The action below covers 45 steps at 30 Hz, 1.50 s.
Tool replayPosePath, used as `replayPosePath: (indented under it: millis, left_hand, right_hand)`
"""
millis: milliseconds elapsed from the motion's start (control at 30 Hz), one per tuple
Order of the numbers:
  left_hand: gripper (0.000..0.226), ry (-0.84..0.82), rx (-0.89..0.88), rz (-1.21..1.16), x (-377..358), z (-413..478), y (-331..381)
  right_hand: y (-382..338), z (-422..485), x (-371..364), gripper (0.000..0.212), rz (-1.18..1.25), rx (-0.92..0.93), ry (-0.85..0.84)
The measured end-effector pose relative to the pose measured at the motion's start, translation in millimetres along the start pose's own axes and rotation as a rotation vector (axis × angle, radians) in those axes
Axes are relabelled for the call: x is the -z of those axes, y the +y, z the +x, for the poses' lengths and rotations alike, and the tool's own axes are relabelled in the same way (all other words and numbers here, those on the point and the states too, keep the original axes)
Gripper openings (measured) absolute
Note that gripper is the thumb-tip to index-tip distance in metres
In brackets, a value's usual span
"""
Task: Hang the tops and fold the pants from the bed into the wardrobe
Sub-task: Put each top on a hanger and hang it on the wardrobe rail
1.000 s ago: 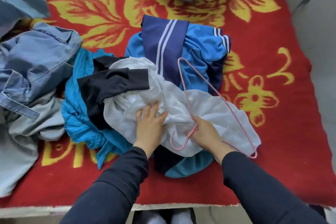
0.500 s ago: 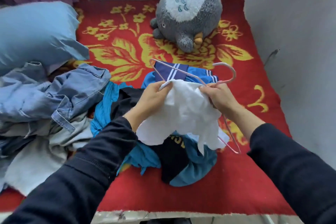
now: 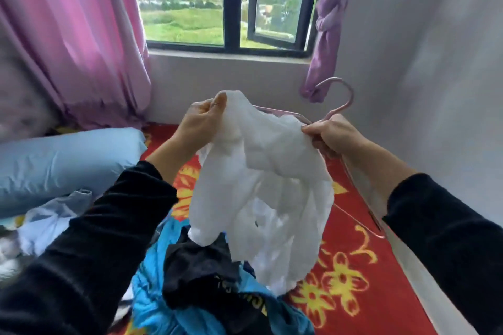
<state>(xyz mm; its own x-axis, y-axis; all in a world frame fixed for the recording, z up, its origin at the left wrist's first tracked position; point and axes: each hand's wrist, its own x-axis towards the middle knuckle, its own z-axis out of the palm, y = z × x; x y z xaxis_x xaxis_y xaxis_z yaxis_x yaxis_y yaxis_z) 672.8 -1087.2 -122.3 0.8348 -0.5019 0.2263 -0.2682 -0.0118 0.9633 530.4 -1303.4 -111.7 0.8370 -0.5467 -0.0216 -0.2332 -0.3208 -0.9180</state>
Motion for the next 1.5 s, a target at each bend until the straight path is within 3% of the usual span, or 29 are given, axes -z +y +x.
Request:
replayPosePath:
  millis: [200, 300, 433, 567, 700, 933, 1033, 1100, 1167, 1233, 1333, 1433, 1500]
  left_hand:
    - [0.035, 0.044, -0.073, -0.022, 2, 0, 49]
    - [0.043, 0.103, -0.089, 0.033, 5, 3, 69]
    - [0.034, 0.106, -0.074, 0.047, 8, 3, 89]
    - [0.031, 0.115, -0.054, -0.128, 10, 5, 100]
    - [0.025, 0.144, -0.037, -0.155, 6, 7, 108]
    - [0.024, 0.203, -0.086, 0.074, 9, 6, 78]
    - [0.021, 0.175, -0.057, 0.33, 13, 7, 31]
    - [0.028, 0.275, 0.002, 0.541, 10, -2, 1]
    - [0.017, 0.358, -0.062, 0.518, -1, -26, -17]
    - [0.016, 0.285, -0.196, 0.443, -12, -48, -36]
    - [0.042, 0.07, -0.269, 0.4, -24, -72, -60]
    - [0.053, -0.092, -0.21, 0.541, -43, -85, -68]
    - [0.053, -0.151, -0.058, 0.77, -56, -87, -63]
  right_hand:
    - [-29, -4, 6, 0.053, -0.21, 0.171, 0.076]
    - [-46, -2, 15, 0.048, -0.143, 0.227, 0.118]
    - [-64, -9, 20, 0.03, -0.008, 0.293, 0.117]
    - [-67, -15, 11, 0.038, 0.034, 0.327, 0.116]
    - [-61, -21, 3, 0.043, 0.022, 0.296, 0.119]
    - [-75, -24, 3, 0.023, 0.275, 0.188, -0.02]
    - [-93, -19, 3, 0.02, 0.223, 0.171, -0.061]
    - [-102, -16, -1, 0.02, 0.17, 0.154, -0.077]
    - [-109, -16, -7, 0.02, 0.144, 0.14, -0.09]
    - [-114, -15, -13, 0.019, 0.128, 0.14, -0.094]
    - [-117, -15, -22, 0.017, 0.11, 0.145, -0.099]
    - [-118, -17, -29, 0.015, 0.116, 0.144, -0.11]
    - [-118, -19, -33, 0.016, 0.109, 0.146, -0.111]
